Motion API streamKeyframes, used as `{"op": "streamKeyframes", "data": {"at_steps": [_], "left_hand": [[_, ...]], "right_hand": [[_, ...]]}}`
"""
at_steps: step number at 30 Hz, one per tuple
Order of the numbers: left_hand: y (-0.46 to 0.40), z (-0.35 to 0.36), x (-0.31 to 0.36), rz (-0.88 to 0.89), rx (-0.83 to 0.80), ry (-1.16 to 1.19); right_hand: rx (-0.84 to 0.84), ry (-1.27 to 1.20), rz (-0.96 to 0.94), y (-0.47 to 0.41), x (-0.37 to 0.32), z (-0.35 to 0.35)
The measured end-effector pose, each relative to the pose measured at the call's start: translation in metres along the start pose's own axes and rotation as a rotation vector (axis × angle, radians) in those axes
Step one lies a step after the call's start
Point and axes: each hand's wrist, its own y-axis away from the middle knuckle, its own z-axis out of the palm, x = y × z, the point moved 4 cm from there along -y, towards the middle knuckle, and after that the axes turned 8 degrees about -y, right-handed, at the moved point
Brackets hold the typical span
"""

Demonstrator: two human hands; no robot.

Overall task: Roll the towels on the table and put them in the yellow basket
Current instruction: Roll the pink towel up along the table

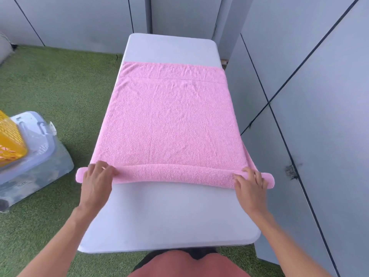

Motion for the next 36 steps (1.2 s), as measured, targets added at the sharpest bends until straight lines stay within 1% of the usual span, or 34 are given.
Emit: {"op": "streamKeyframes", "data": {"at_steps": [2, 4, 6, 8, 11, 15, 16, 18, 19, 20, 21, 22, 23, 24, 25, 26, 27, 29, 31, 33, 36], "left_hand": [[0.020, 0.006, 0.006, 0.052, 0.041, -0.034], [0.027, 0.013, 0.010, 0.105, 0.027, -0.026], [0.019, 0.019, 0.011, 0.145, -0.006, -0.034], [0.006, 0.024, 0.011, 0.141, -0.041, -0.048], [-0.012, 0.029, 0.009, 0.111, -0.112, -0.092], [-0.019, 0.024, 0.001, 0.123, -0.310, -0.131], [-0.019, 0.023, -0.001, 0.128, -0.403, -0.112], [-0.023, 0.019, -0.007, 0.100, -0.586, -0.021], [-0.026, 0.017, -0.009, 0.068, -0.637, 0.055], [-0.030, 0.015, -0.012, 0.026, -0.637, 0.135], [-0.033, 0.014, -0.013, -0.021, -0.576, 0.211], [-0.034, 0.012, -0.014, -0.062, -0.452, 0.247], [-0.031, 0.008, -0.012, -0.087, -0.283, 0.221], [-0.024, 0.004, -0.009, -0.084, -0.132, 0.131], [-0.013, 0.002, -0.002, -0.050, -0.016, 0.034], [-0.002, 0.002, 0.006, 0.002, 0.063, -0.025], [0.009, 0.005, 0.013, 0.049, 0.101, -0.034], [0.027, 0.022, 0.019, 0.132, 0.109, -0.008], [0.030, 0.038, 0.018, 0.192, 0.008, -0.020], [0.019, 0.041, 0.018, 0.183, -0.072, 0.009], [-0.003, 0.029, 0.018, 0.088, -0.133, 0.052]], "right_hand": [[-0.091, 0.003, -0.034, 0.015, -0.002, 0.011], [-0.191, -0.039, -0.041, 0.019, 0.001, 0.019], [-0.204, -0.091, -0.016, 0.008, 0.005, 0.020], [-0.205, -0.096, 0.023, -0.008, 0.003, 0.017], [-0.288, -0.062, 0.036, -0.025, 0.001, 0.014], [-0.527, -0.026, -0.011, -0.021, 0.012, 0.007], [-0.607, -0.066, 0.003, -0.021, 0.017, 0.005], [-0.730, -0.239, 0.110, -0.021, 0.026, 0.003], [-0.712, -0.342, 0.174, -0.024, 0.029, 0.002], [-0.614, -0.431, 0.219, -0.029, 0.030, -0.001], [-0.467, -0.486, 0.242, -0.033, 0.029, -0.003], [-0.311, -0.498, 0.243, -0.033, 0.026, -0.005], [-0.190, -0.461, 0.228, -0.030, 0.019, -0.006], [-0.109, -0.383, 0.188, -0.024, 0.011, -0.007], [-0.055, -0.272, 0.134, -0.016, 0.002, -0.007], [-0.023, -0.169, 0.071, -0.007, -0.003, -0.004], [-0.024, -0.100, 0.023, 0.001, -0.005, 0.000], [-0.112, -0.074, -0.021, 0.012, -0.002, 0.012], [-0.193, -0.110, -0.026, 0.009, 0.001, 0.021], [-0.221, -0.132, -0.016, -0.003, 0.002, 0.025], [-0.282, -0.118, 0.000, -0.024, 0.007, 0.027]]}}
